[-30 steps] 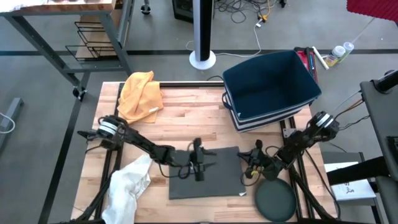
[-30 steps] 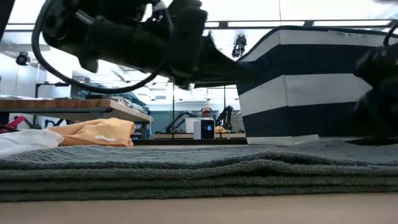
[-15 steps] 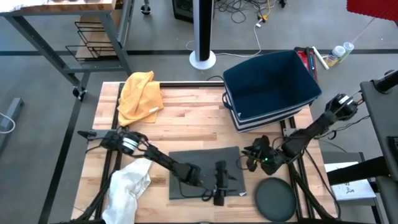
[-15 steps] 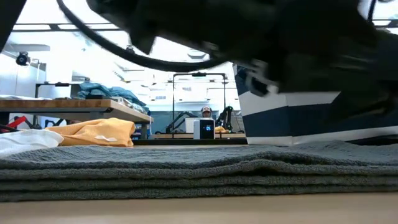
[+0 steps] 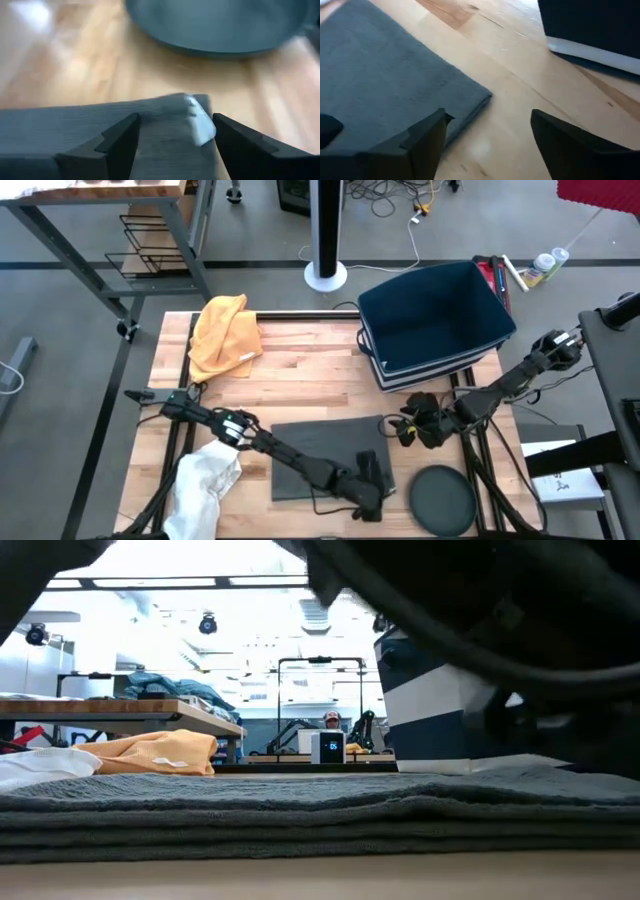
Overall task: Fold kitchen towel into neat rectangle
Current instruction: Fold the gray towel
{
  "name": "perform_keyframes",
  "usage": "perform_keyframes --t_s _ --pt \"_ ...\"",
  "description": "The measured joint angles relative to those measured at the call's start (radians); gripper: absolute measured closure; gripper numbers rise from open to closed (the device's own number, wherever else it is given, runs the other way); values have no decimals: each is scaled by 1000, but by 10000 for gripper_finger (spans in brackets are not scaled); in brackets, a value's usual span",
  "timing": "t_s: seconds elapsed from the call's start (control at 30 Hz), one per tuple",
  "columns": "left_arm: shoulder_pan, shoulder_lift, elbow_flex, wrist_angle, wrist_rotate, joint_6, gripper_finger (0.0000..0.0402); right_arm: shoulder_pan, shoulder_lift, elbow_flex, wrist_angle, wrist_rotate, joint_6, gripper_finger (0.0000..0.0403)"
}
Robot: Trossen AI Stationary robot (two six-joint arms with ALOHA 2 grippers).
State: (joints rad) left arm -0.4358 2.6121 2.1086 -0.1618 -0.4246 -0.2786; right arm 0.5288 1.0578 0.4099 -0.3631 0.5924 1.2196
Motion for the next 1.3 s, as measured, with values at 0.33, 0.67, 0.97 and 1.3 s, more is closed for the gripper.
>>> perform_keyframes --t_s 0.33,0.67,0.97,1.3 --pt "-16 5 21 -38 -85 -19 171 -11 23 -2 13 9 21 108" --pt "-33 5 -52 35 -174 30 178 -23 79 -3 209 9 65 109" --pt "-32 -1 -174 202 -188 29 176 -43 191 -3 282 5 142 92" --pt "-29 -5 -282 320 -122 4 248 -81 332 -3 397 1 184 95"
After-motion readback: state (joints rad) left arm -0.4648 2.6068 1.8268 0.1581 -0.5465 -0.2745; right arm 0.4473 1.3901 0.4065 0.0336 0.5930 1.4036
